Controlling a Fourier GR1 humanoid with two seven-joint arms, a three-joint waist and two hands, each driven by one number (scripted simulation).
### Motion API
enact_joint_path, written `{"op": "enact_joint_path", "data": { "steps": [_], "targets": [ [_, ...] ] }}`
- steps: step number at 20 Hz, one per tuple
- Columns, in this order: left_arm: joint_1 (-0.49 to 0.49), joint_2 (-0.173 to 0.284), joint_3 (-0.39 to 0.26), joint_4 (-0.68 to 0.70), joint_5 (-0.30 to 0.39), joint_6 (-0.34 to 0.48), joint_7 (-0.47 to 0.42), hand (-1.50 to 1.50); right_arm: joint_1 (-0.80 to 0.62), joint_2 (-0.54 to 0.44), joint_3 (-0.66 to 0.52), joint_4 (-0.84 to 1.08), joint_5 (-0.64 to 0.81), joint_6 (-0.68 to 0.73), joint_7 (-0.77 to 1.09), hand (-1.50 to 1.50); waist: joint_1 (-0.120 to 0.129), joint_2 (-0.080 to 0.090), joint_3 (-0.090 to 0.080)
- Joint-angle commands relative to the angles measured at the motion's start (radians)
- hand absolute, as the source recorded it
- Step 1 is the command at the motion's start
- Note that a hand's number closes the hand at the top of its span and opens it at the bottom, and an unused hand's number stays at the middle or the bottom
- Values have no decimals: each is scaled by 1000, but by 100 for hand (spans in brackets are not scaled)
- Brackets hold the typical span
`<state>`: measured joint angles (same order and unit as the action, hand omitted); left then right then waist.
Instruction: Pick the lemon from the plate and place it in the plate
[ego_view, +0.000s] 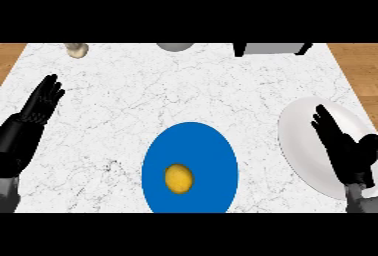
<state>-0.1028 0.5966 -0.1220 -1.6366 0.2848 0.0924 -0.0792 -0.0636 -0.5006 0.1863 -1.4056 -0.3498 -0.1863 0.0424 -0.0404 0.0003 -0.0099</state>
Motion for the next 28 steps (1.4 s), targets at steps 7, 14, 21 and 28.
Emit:
{"op": "enact_joint_path", "data": {
  "steps": [7,14,21,28],
  "targets": [
    [46,-77,-56,106,-1,4,33,0,-292,9,324,-162,408,-28,-16,150,122,-42,-40],
    [87,-173,-74,220,-25,33,-56,0,-193,494,704,-45,593,-542,-146,-150,66,3,8],
    [108,-185,-38,231,-37,29,-70,0,-98,499,867,-69,899,-765,70,-150,37,-6,8],
    [74,-195,-21,267,-55,35,-66,0,-96,354,765,-188,1157,-461,412,-150,20,-9,7]
  ]
}}
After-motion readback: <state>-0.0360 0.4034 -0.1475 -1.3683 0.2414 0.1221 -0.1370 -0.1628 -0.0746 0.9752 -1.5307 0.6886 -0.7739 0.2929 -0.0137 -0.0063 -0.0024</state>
